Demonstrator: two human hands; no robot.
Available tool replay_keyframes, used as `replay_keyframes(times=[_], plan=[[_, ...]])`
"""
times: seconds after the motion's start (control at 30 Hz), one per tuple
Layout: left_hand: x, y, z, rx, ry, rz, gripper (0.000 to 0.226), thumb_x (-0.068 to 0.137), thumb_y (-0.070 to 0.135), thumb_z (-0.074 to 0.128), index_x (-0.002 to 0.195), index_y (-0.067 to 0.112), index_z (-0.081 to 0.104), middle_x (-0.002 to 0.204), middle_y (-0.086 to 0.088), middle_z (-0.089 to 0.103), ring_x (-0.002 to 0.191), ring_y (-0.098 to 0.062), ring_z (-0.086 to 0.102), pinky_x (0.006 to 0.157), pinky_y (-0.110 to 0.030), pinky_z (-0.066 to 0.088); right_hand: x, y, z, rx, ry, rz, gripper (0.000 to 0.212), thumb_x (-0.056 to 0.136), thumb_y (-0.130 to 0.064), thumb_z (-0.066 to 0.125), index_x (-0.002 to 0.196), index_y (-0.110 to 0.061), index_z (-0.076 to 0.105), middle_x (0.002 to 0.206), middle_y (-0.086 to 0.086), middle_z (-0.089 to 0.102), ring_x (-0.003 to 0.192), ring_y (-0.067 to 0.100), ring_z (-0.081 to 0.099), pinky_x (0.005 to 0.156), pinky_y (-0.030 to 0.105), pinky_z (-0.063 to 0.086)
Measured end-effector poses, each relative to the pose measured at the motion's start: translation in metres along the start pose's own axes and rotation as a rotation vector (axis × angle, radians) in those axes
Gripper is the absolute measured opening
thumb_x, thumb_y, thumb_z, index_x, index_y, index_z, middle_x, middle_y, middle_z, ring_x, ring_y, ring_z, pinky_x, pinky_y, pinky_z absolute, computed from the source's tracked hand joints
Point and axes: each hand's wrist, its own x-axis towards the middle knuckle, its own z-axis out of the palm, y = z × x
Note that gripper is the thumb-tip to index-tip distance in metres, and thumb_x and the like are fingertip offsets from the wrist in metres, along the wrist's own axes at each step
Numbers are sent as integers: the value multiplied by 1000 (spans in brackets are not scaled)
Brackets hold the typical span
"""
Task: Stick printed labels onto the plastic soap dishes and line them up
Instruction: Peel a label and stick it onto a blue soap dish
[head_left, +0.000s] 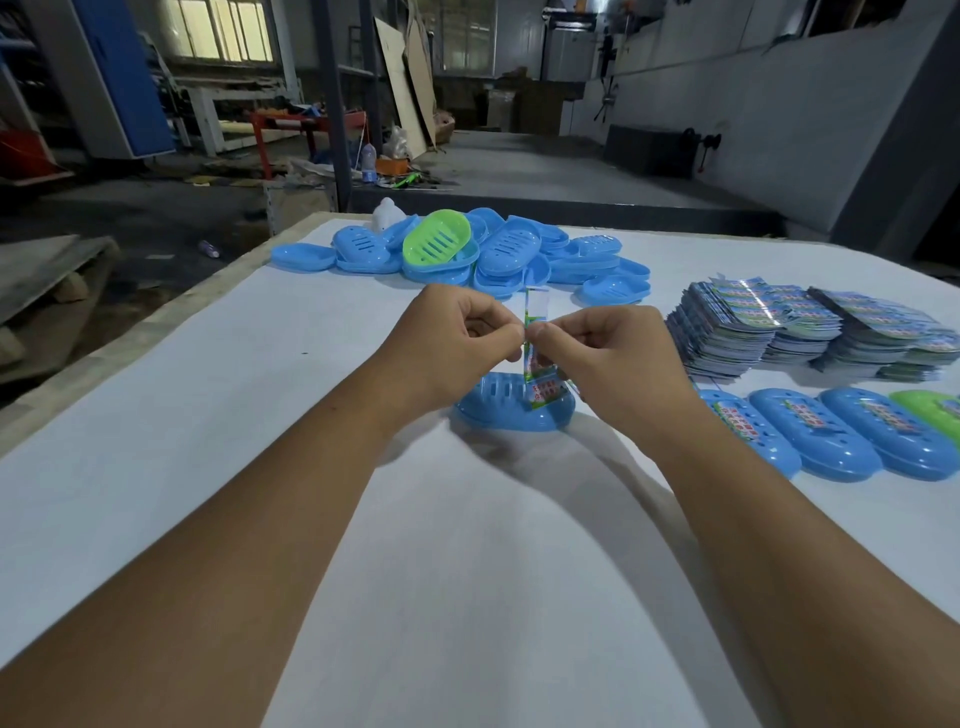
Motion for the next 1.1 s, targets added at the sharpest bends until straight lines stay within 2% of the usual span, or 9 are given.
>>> replay_keyframes(times=[0.1,0.2,0.3,0.43,0.6,0.7,0.93,1.03,1.1], plan=[[-1,2,1,27,-4,28,18,88,17,69,73,26,74,70,11,73,64,1,64,63,-10,48,0,-1,-1,-33,4,10,21,85,-33,72,67,-23,78,63,-6,73,54,7,64,55,28,51],[-2,4,5,64,-7,39,18,88,17,69,75,27,74,69,13,73,66,0,66,62,-10,48,-2,-4,1,-117,19,-5,23,82,-29,65,64,-22,76,63,-3,73,63,22,69,62,38,57],[-2,5,7,84,33,30,17,87,19,70,72,26,73,68,13,72,63,1,64,60,-9,46,-2,-3,1,-183,42,-40,24,82,-24,59,65,-16,74,60,0,70,56,19,60,57,34,50],[2,1,5,83,112,-26,14,85,20,67,71,20,71,65,9,70,55,1,56,56,-14,44,3,2,-1,-222,84,-43,32,89,-23,57,58,-14,63,51,-7,59,49,9,43,51,29,37],[6,-5,-1,126,180,-119,17,88,26,58,77,16,66,73,5,68,70,-7,61,63,-26,48,7,6,-6,-267,100,-27,31,92,-23,50,73,-7,68,72,11,69,72,33,62,63,42,53],[8,-8,-1,157,161,-174,22,94,27,49,81,15,61,80,1,67,82,-15,65,66,-36,54,9,8,-7,-300,108,-3,32,93,-24,48,70,-11,67,70,6,69,71,28,64,63,40,53],[9,-12,1,253,147,-190,20,101,31,42,84,24,50,88,5,62,85,-11,64,60,-26,50,10,10,-9,-336,100,31,34,94,-24,46,75,-4,66,77,13,71,76,32,66,67,42,55],[9,-12,3,218,191,-192,18,102,31,41,89,24,49,95,2,64,89,-13,65,72,-35,56,11,10,-8,-334,96,49,34,94,-24,45,73,-7,66,78,12,71,77,33,67,65,46,55],[10,-11,3,201,233,-194,18,105,32,40,94,22,51,96,2,63,89,-14,64,75,-34,56,11,10,-9,-329,103,58,34,93,-24,45,73,-6,66,77,13,71,77,35,67,65,47,55]])
